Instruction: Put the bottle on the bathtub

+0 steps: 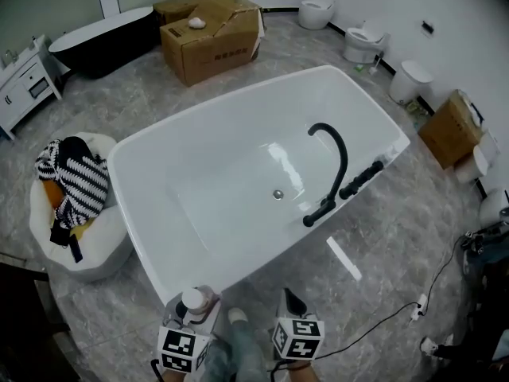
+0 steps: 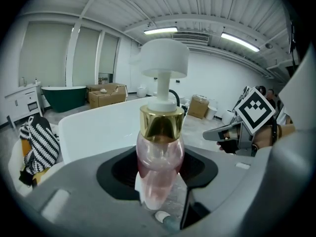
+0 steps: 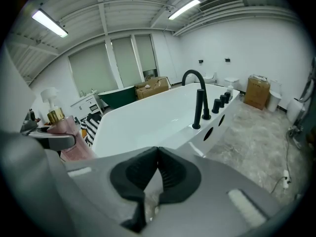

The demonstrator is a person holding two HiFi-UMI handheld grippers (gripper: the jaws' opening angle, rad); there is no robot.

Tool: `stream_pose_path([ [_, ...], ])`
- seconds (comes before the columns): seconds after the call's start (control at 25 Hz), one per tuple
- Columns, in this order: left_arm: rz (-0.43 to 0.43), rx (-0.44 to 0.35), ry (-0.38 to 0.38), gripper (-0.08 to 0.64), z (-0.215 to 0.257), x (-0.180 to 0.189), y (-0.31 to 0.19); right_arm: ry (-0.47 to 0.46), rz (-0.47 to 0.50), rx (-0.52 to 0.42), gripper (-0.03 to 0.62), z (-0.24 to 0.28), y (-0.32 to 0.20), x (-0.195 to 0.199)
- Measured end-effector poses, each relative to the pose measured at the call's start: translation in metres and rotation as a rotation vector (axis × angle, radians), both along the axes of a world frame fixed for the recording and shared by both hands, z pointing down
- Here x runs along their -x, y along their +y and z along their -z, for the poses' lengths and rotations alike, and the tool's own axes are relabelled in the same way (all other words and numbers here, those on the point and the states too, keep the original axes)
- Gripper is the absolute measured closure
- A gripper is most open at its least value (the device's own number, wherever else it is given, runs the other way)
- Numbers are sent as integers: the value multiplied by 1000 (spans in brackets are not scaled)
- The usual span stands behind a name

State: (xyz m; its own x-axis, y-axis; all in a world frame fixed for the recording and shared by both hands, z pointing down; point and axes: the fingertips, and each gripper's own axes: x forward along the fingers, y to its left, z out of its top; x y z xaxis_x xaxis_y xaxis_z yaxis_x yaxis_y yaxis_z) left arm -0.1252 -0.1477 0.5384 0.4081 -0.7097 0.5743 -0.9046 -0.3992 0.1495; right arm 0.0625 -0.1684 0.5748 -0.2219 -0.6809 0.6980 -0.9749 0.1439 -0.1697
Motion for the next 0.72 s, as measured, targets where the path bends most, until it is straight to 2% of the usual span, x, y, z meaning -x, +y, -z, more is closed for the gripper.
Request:
stream_pose_path([
  [0.36, -24, -26, -1, 333, -3, -30, -36, 7, -63, -14, 589, -7, -24, -37],
  [0.72, -73, -46, -9, 333, -11, -60, -67, 15, -78, -34, 589, -14, -48, -54],
])
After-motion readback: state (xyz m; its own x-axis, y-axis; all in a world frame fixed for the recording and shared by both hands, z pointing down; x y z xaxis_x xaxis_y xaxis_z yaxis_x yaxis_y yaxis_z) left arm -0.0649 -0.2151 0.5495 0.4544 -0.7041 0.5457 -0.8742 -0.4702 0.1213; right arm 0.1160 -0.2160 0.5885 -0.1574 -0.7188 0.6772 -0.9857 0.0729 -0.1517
